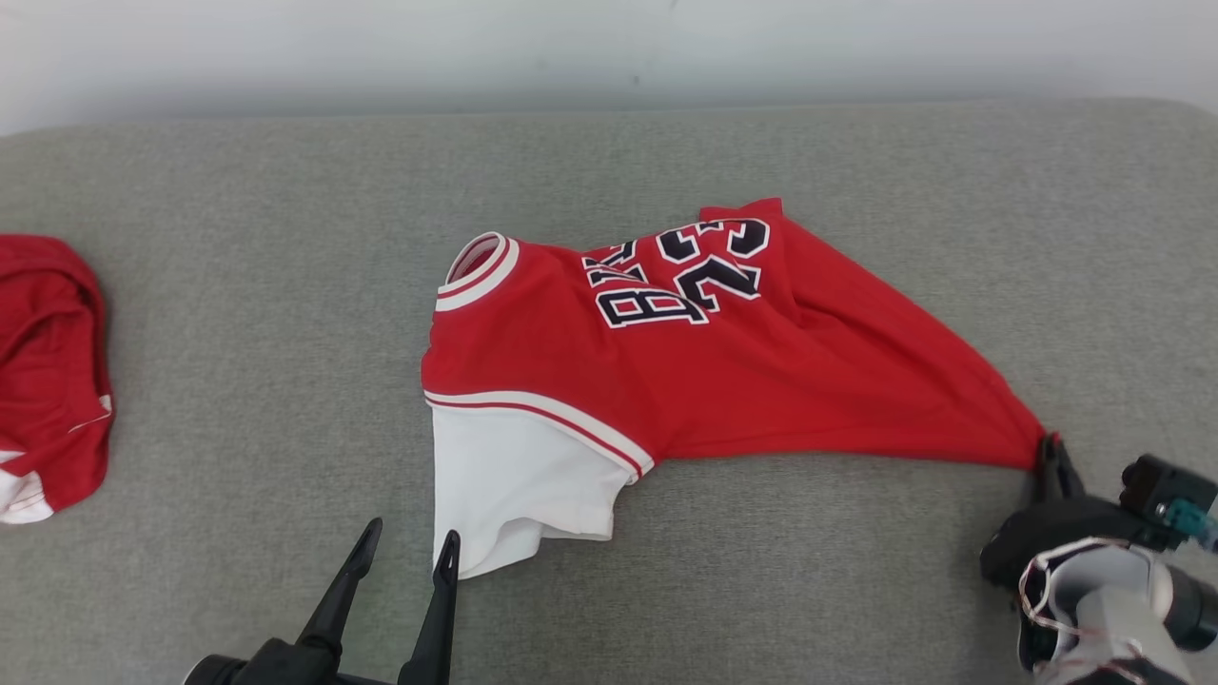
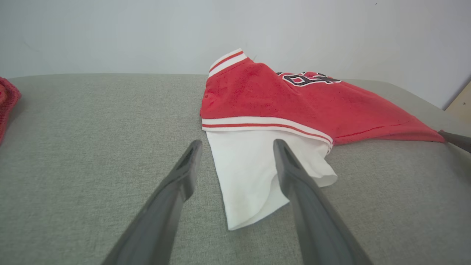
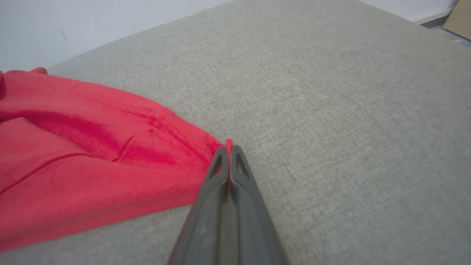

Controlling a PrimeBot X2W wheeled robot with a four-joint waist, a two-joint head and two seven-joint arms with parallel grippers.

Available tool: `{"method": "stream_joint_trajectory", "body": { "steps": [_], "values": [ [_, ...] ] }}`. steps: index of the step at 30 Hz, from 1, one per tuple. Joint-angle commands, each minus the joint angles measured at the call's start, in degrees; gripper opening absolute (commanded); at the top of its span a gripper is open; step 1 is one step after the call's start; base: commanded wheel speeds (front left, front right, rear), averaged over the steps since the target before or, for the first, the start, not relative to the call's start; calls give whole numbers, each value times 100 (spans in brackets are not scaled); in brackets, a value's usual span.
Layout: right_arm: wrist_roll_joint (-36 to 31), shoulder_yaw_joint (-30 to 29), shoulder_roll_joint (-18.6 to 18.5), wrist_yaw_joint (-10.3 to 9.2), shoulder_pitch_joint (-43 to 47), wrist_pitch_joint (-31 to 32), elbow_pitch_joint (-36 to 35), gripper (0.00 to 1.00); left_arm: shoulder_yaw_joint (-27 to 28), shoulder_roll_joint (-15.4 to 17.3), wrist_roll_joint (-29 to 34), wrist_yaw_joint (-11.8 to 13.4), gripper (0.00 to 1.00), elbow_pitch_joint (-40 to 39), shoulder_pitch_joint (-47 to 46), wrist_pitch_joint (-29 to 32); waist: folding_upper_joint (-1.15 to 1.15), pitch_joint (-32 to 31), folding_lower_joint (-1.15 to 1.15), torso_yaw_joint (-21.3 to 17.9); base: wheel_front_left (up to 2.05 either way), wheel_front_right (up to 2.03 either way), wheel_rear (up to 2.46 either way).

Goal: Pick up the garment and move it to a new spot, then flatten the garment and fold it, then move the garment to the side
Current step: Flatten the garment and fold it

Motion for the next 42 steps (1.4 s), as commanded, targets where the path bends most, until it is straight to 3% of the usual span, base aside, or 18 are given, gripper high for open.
{"method": "stream_joint_trajectory", "body": {
  "steps": [1, 5, 6, 7, 8, 12, 16, 20, 27, 37, 38, 39, 40, 41, 42],
  "values": [
    [142, 112, 71, -15, 398, 98, -205, 0, 18, 19, 8, 43, 100, -28, 59, -32, 0, -41, 0, -167, 0, 0, 0],
    [470, 461, 141, -16, 994, 343, -624, 0, 27, 21, -6, 62, 100, -28, 81, -36, 0, -76, 0, -238, 0, 0, 0],
    [558, 556, 151, -16, 1148, 404, -763, 15, 28, 18, -10, 69, 100, -28, 90, -38, 0, -85, 0, -255, 0, 0, 0],
    [651, 649, 154, -16, 1292, 456, -931, 96, 31, 18, -15, 72, 100, -27, 101, -39, 0, -100, 0, -277, 0, 0, 0],
    [732, 706, 153, -16, 1408, 479, -1131, 100, 28, 18, -19, 85, 100, -26, 113, -39, 0, -115, 0, -299, 0, 0, 0],
    [747, 892, 140, -14, 1733, 561, -2210, 100, 50, 35, -17, 123, 100, -43, 166, -44, 0, -174, 0, -410, 0, 0, 0],
    [849, 1117, 140, -14, 1963, 1066, -3126, 100, 11, 32, -1, 136, 100, -63, 149, -38, 0, -196, 0, -459, 0, 0, 0],
    [913, 1377, -36, -14, 1797, 1634, -3478, 100, -24, 49, 3, 118, 100, -60, 78, -19, 0, -189, 0, -463, 0, 0, 0],
    [754, 1575, -359, -14, 1123, 2224, -2766, 100, -72, 114, 36, 80, 100, -89, -18, 25, 0, -120, 0, -329, 0, 0, 0],
    [430, 1572, -441, -14, 430, 2250, -1498, 100, -73, 231, 5, 65, 100, -69, -36, 79, 0, -3, 0, -113, 0, 0, 0],
    [420, 1577, -455, -14, 379, 2203, -1389, 82, -76, 241, -1, 61, 100, -69, -44, 78, 0, 1, 0, -101, 0, 0, 0],
    [379, 1582, -480, -14, 330, 2155, -1299, 72, -77, 248, -6, 59, 100, -72, -52, 78, 0, 5, 0, -91, 0, 0, 0],
    [351, 1595, -491, -14, 292, 2134, -1187, 40, -80, 254, -10, 57, 100, -74, -57, 77, 0, 5, 0, -83, 0, 0, 0],
    [336, 1593, -487, -14, 264, 2106, -1091, 15, -85, 260, -13, 58, 100, -77, -61, 81, 0, 6, 0, -77, 0, 0, 0],
    [310, 1587, -485, -14, 234, 2064, -1019, 0, -88, 265, -13, 60, 100, -82, -65, 85, 0, 8, 0, -71, 0, 0, 0]
  ]
}}
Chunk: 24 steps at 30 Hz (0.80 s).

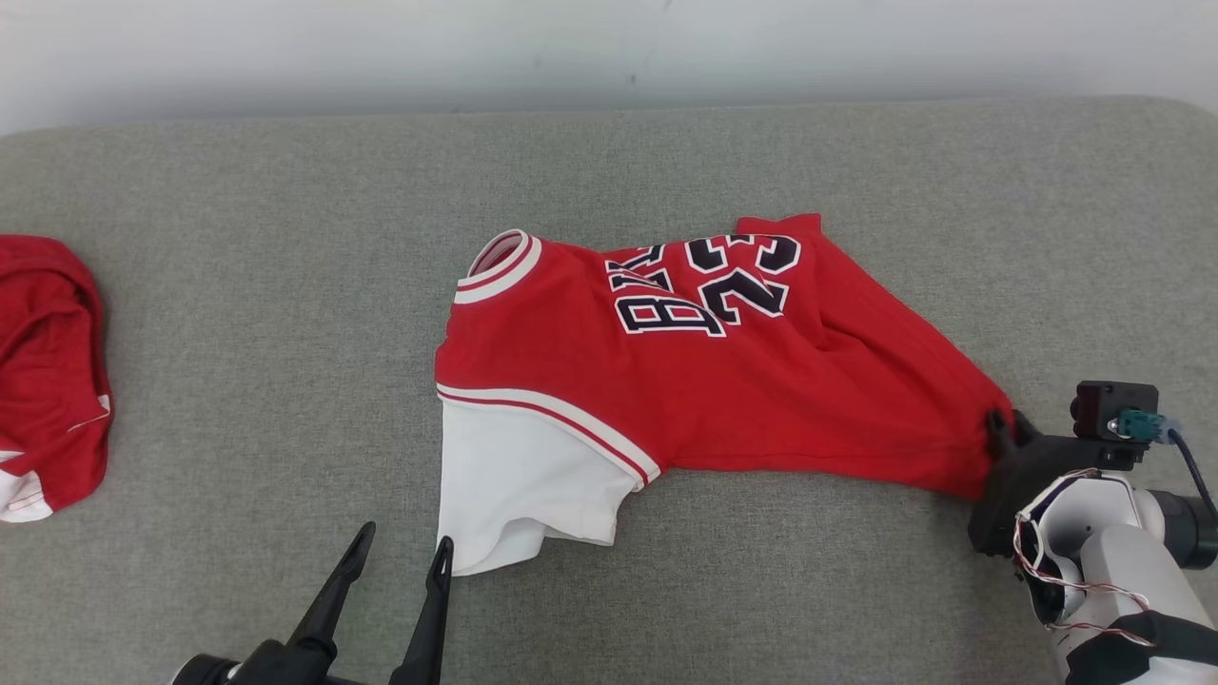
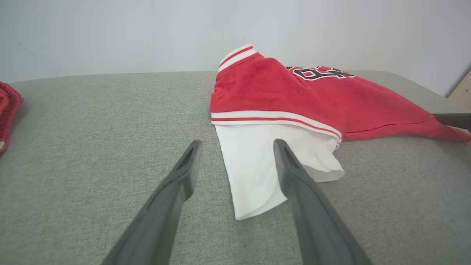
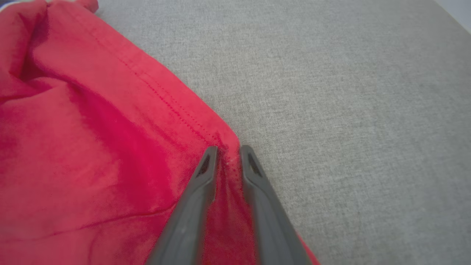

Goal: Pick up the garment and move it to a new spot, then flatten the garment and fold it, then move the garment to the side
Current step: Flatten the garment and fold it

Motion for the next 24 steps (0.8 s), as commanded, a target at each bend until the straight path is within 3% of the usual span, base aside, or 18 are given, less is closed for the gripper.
{"method": "stream_joint_trajectory", "body": {
  "steps": [1, 7, 14, 19, 24],
  "values": [
    [-93, 16, -32, -13, -3, -28, 97, 0, -7, 29, -22, -5, 100, -23, -78, 26, 0, 2, -1, 10, 0, 0, 0],
    [-236, -102, -38, -13, -97, -547, -11, 0, -11, 44, -50, 42, 100, -19, -4, 16, 0, -38, -1, 21, 0, 0, 0],
    [-80, -237, 9, -13, 118, -921, -1191, 0, -46, -4, -88, 88, 100, -4, 73, 8, 0, -132, -1, -57, 0, 0, 0],
    [-101, -287, 21, -13, 462, -671, -2090, 0, -100, -61, -189, 47, 100, 28, 86, 41, 0, -221, -1, -100, 0, 0, 0],
    [-20, -383, 69, -13, 837, -335, -2467, 0, -196, -274, -812, -270, 100, 98, 49, 555, 0, -260, -1, -95, 0, 0, 0]
  ]
}}
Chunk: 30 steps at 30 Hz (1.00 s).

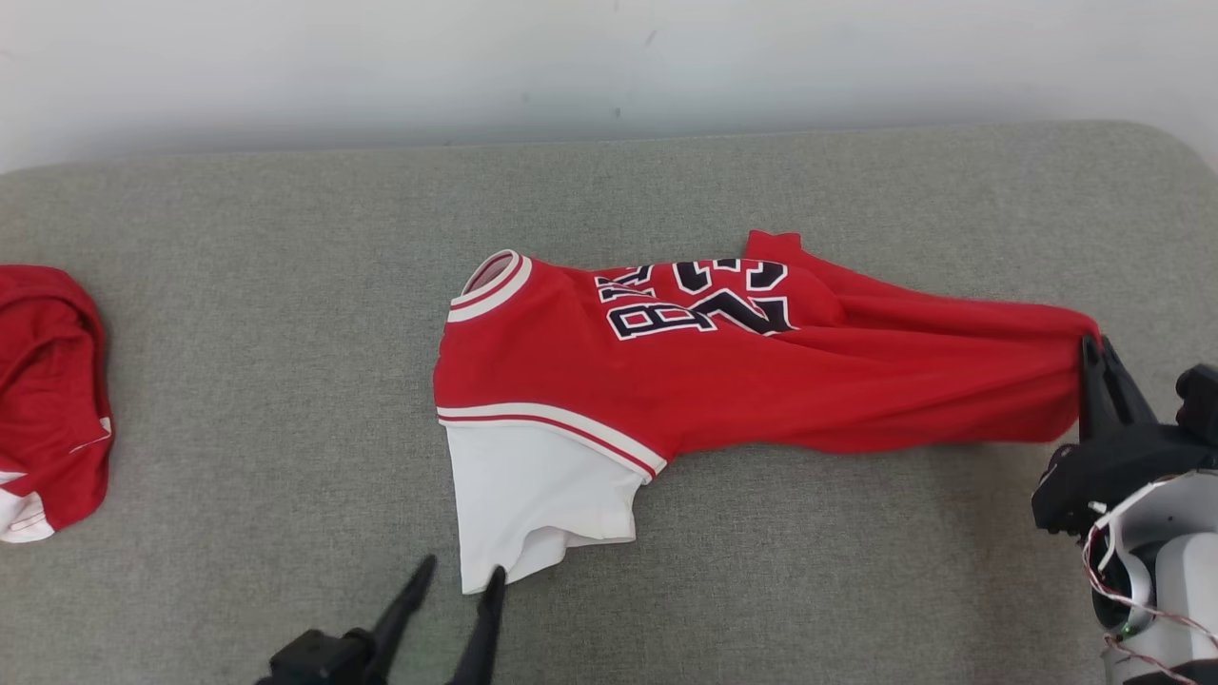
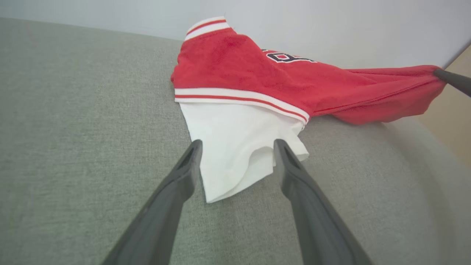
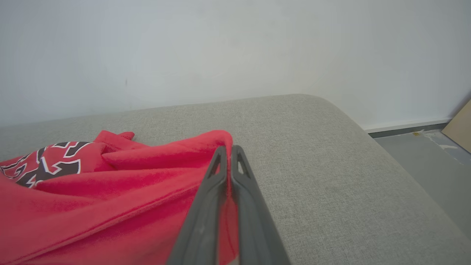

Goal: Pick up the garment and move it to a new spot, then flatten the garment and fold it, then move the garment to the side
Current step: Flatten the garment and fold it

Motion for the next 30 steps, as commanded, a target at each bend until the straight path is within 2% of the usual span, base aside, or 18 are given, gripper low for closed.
{"method": "stream_joint_trajectory", "body": {
  "steps": [1, 4, 7, 12, 14, 19, 20, 21, 23, 24, 25, 26, 27, 30],
  "values": [
    [50, -54, 52, -13, 154, 82, -85, 0, -79, -51, -266, -134, 100, 80, -41, 356, 0, -10, 0, 15, 0, 0, 0],
    [58, -67, 50, -13, 247, 132, -142, 0, -261, -11, -269, -172, 100, 203, -230, 875, 0, 8, 0, 24, 0, 0, 0],
    [30, -31, 92, -13, 252, 164, -160, 0, -325, 7, -196, -124, 100, 328, -347, 1049, 0, 31, 0, 3, 0, 0, 0],
    [-38, 27, 181, -13, 211, 245, -272, 0, -304, -48, -165, 195, 100, 731, -554, 1437, 0, 93, 0, -56, 0, 0, 0],
    [-31, 28, 182, -13, 204, 270, -305, 0, -272, -59, -161, 281, 100, 824, -647, 1506, 0, 113, 0, -69, 0, 0, 0],
    [10, 22, 178, -13, 186, 292, -327, 0, -269, -109, -159, 287, 98, 1056, -825, 1482, 0, 155, 0, -98, 0, 0, 0],
    [16, 28, 177, -13, 184, 301, -333, 0, -267, -129, -185, 302, 71, 1116, -839, 1513, 0, 164, 0, -103, 0, 0, 0],
    [22, 30, 178, -13, 179, 306, -345, 0, -261, -149, -207, 315, 49, 1158, -858, 1508, 0, 175, 0, -108, 0, 0, 0],
    [12, 26, 163, -13, 172, 328, -367, 0, -272, -200, -303, 268, 47, 1255, -863, 1567, 0, 197, 0, -111, 0, 0, 0],
    [11, 18, 153, -13, 166, 322, -380, 0, -255, -229, -334, 239, 55, 1297, -869, 1586, 0, 206, 0, -109, 0, 0, 0],
    [9, 6, 146, -13, 159, 325, -400, 0, -261, -212, -331, 234, 59, 1344, -904, 1595, 0, 216, 0, -105, 0, 0, 0],
    [1, -10, 139, -13, 153, 342, -427, 0, -259, -263, -542, 121, 8, 1449, -883, 1731, 0, 226, 0, -97, 0, 0, 0],
    [-1, -17, 135, -13, 151, 354, -438, 0, -284, -269, -619, 50, 0, 1485, -871, 1836, 0, 228, 0, -92, 0, 0, 0],
    [5, -44, 103, -13, 140, 369, -469, 0, -266, -275, -767, -67, 0, 1494, -877, 1903, 0, 226, 0, -67, 0, 0, 0]
  ]
}}
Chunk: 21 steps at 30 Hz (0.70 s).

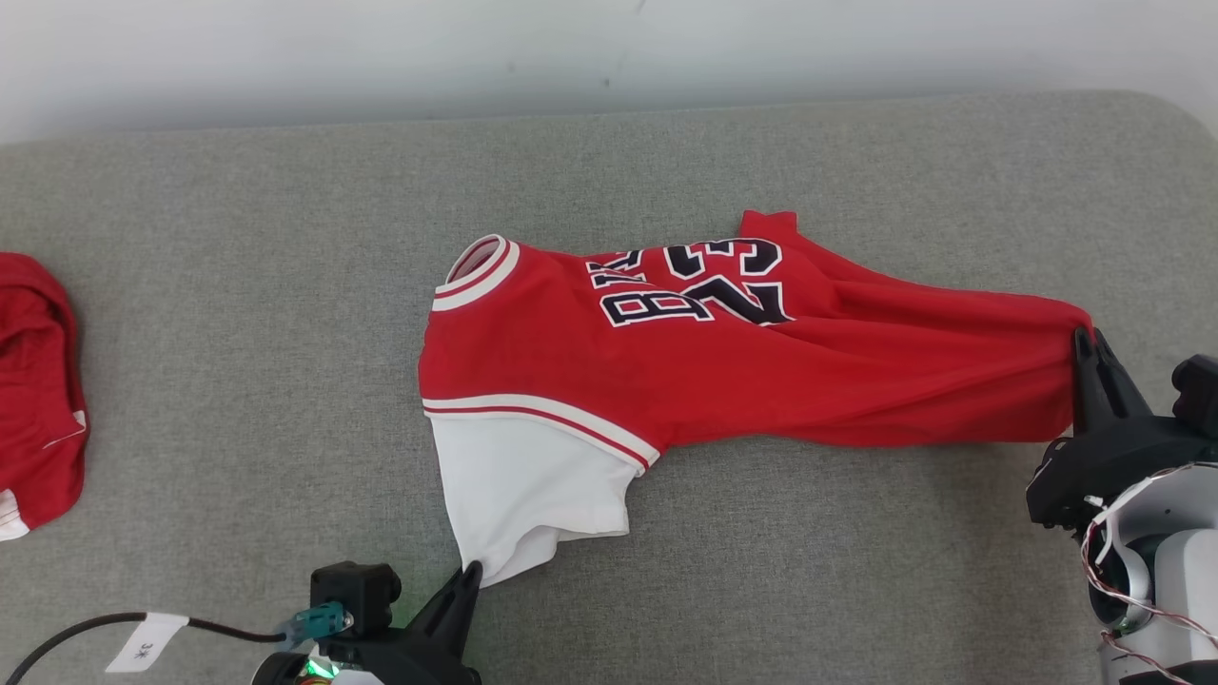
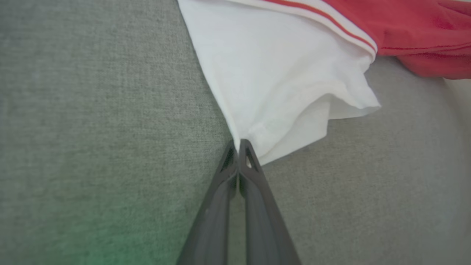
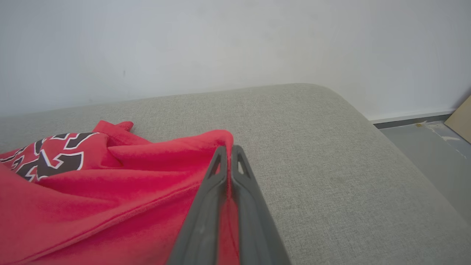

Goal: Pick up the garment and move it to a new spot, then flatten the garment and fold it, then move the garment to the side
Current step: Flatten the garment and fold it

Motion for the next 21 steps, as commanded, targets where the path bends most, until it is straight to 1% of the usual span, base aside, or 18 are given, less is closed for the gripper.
{"method": "stream_joint_trajectory", "body": {
  "steps": [1, 4, 7, 10, 12, 14, 17, 19, 20, 21],
  "values": [
    [-14, -21, -25, -13, -27, 3, -44, 0, -9, -9, -52, -30, 0, 41, 39, -18, 0, -15, 0, 14, 0, 0, 0],
    [-7, -11, 11, -13, -16, -34, -133, 0, 318, -131, -475, -132, 0, -218, 112, -265, 0, -88, 0, 26, 0, 0, 0],
    [167, -39, -17, -14, -59, -91, -216, 0, 809, -215, -1158, -322, 0, -669, 100, -363, 0, -212, 0, 51, 0, 0, 0],
    [412, -41, -97, -13, -137, -102, -294, 0, 1308, -261, -1911, -429, 0, -1281, -108, -276, 0, -364, 0, 75, 0, 0, 0],
    [607, -42, -118, -13, -181, -46, -368, 0, 1620, -333, -2557, -461, 0, -1622, -319, -46, 0, -474, 0, 95, 0, 0, 0],
    [792, -17, -171, -13, -249, 20, -465, 0, 1976, -352, -3171, -387, 0, -1901, -618, 188, 0, -579, 0, 101, 0, 0, 0],
    [1163, -28, -256, -13, -411, 151, -599, 0, 2355, -296, -3816, -143, 0, -2192, -1176, 531, 0, -724, 0, 84, 0, 0, 0],
    [1407, -25, -302, -13, -542, 288, -703, 0, 2532, -204, -4003, 31, 0, -2300, -1581, 681, 0, -805, 0, 55, 0, 0, 0],
    [1407, -25, -302, -13, -542, 288, -703, 0, 2532, -204, -4003, 31, 0, -2300, -1581, 681, 0, -805, 0, 55, 0, 0, 0],
    [1507, -33, -338, -13, -624, 360, -753, 0, 2573, -161, -4068, 104, 0, -2333, -1764, 750, 0, -841, 0, 41, 0, 0, 0]
  ]
}}
